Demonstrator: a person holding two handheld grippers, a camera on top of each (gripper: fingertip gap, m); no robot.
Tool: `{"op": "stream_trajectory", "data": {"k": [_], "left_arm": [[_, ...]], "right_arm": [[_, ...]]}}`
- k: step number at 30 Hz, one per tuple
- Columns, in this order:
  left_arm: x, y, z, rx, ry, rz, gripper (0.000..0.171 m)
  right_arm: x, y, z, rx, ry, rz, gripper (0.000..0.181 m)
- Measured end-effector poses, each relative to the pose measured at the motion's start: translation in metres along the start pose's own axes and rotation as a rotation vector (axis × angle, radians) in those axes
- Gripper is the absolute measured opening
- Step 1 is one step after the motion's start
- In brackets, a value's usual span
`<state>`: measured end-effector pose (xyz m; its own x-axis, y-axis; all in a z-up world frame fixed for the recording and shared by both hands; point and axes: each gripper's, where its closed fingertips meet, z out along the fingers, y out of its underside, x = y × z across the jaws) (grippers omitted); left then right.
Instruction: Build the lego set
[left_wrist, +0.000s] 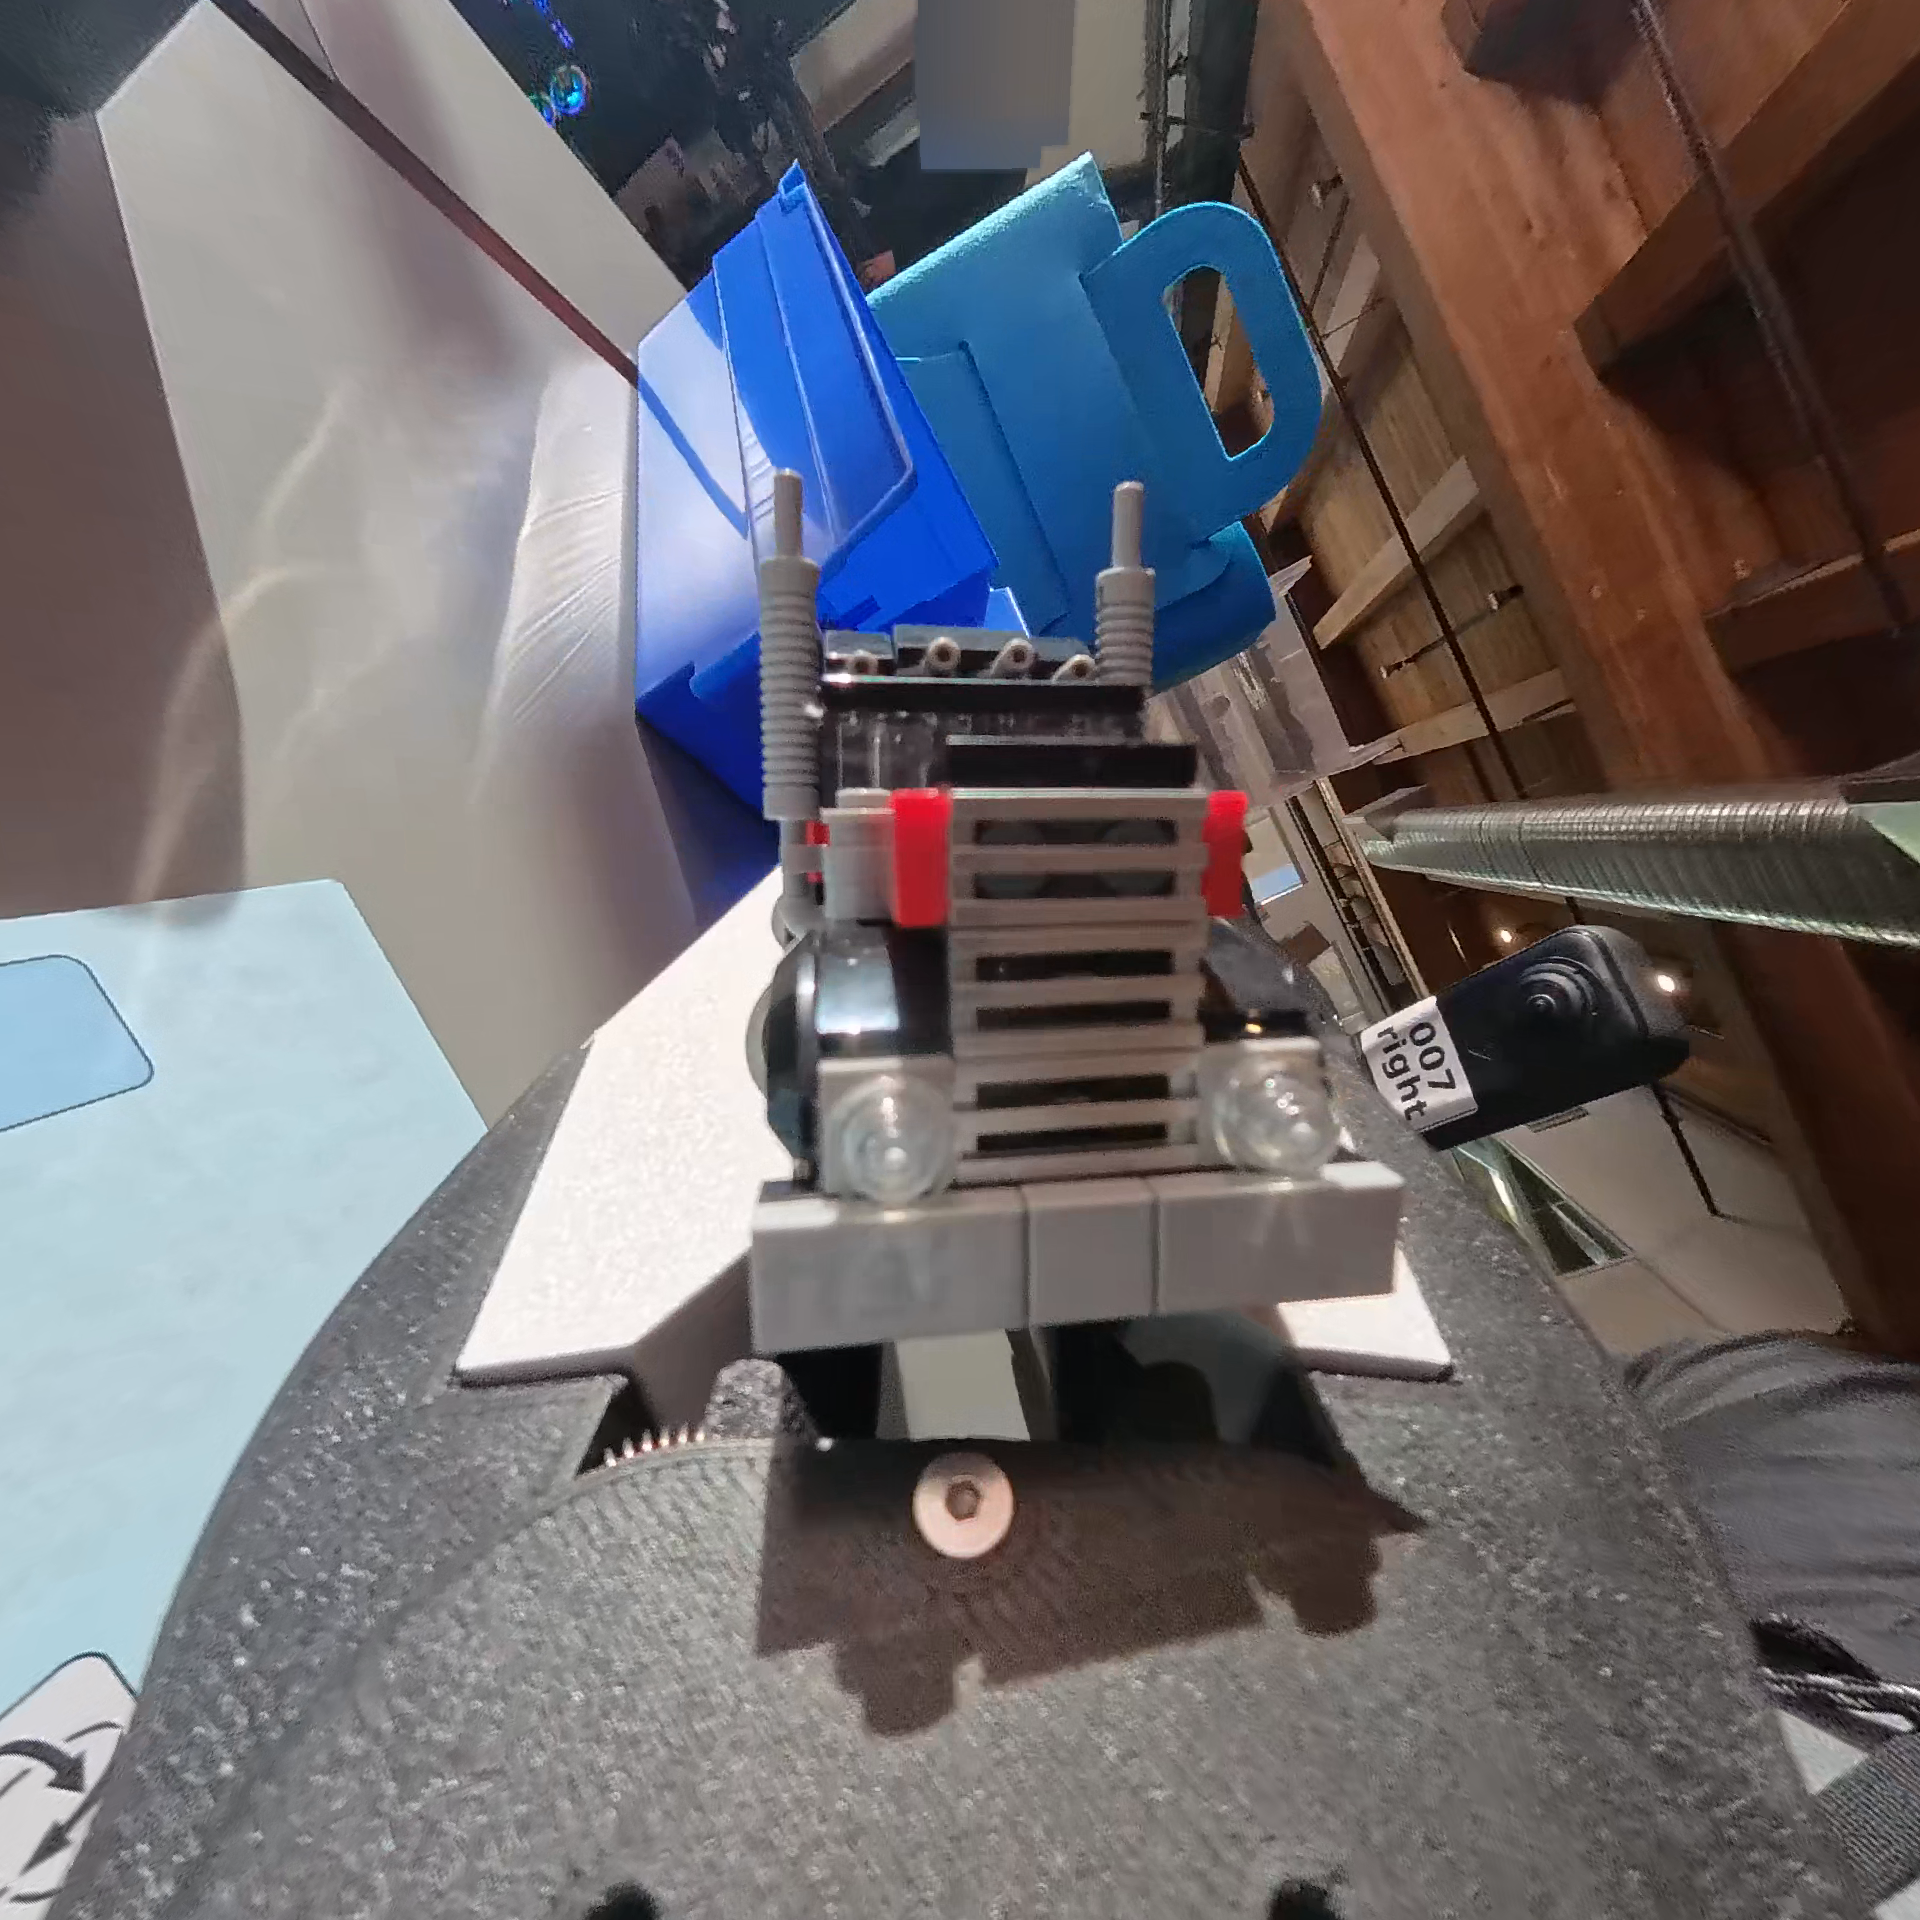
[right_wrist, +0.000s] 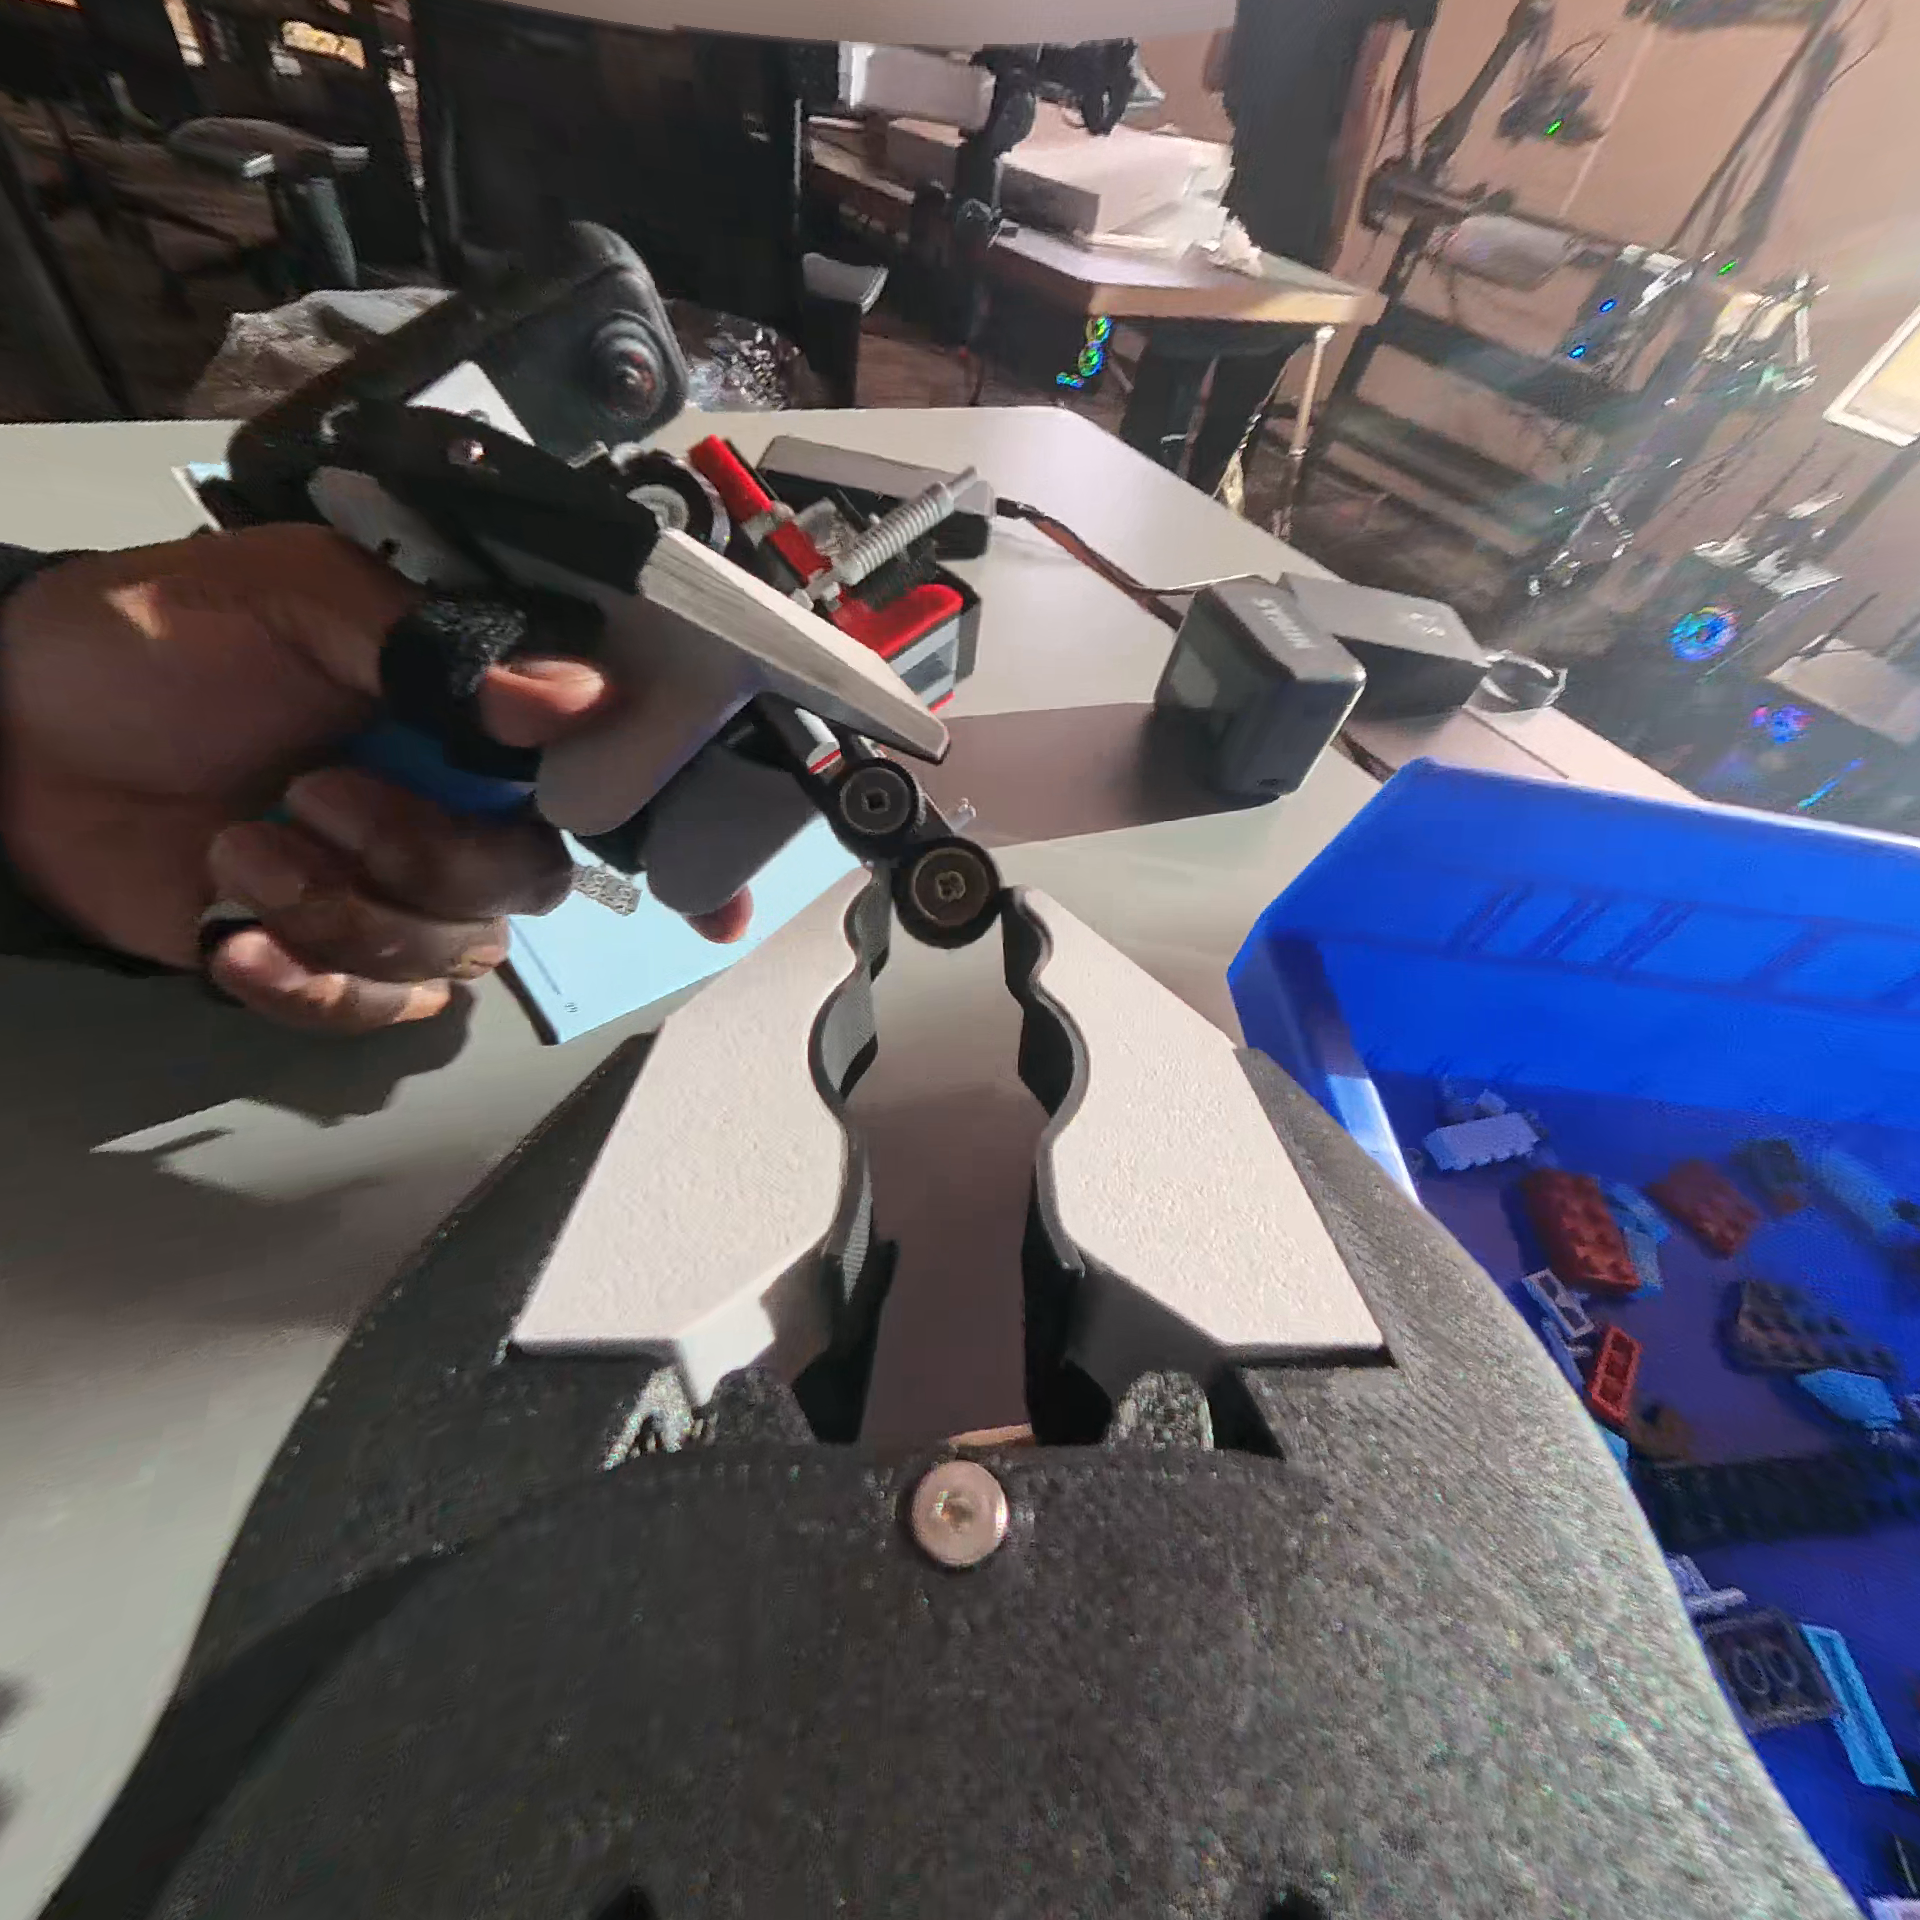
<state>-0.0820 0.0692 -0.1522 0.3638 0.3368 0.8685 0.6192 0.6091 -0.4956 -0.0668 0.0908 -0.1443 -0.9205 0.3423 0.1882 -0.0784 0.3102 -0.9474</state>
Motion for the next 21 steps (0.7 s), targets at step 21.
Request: {"op": "stream_trajectory", "data": {"k": [21], "left_arm": [[0.0103, 0.0062, 0.0019, 0.001, 0.024, 0.043, 0.056]], "right_arm": [[-0.0025, 0.0077, -0.0016, -0.015, 0.007, -0.015, 0.023]]}}
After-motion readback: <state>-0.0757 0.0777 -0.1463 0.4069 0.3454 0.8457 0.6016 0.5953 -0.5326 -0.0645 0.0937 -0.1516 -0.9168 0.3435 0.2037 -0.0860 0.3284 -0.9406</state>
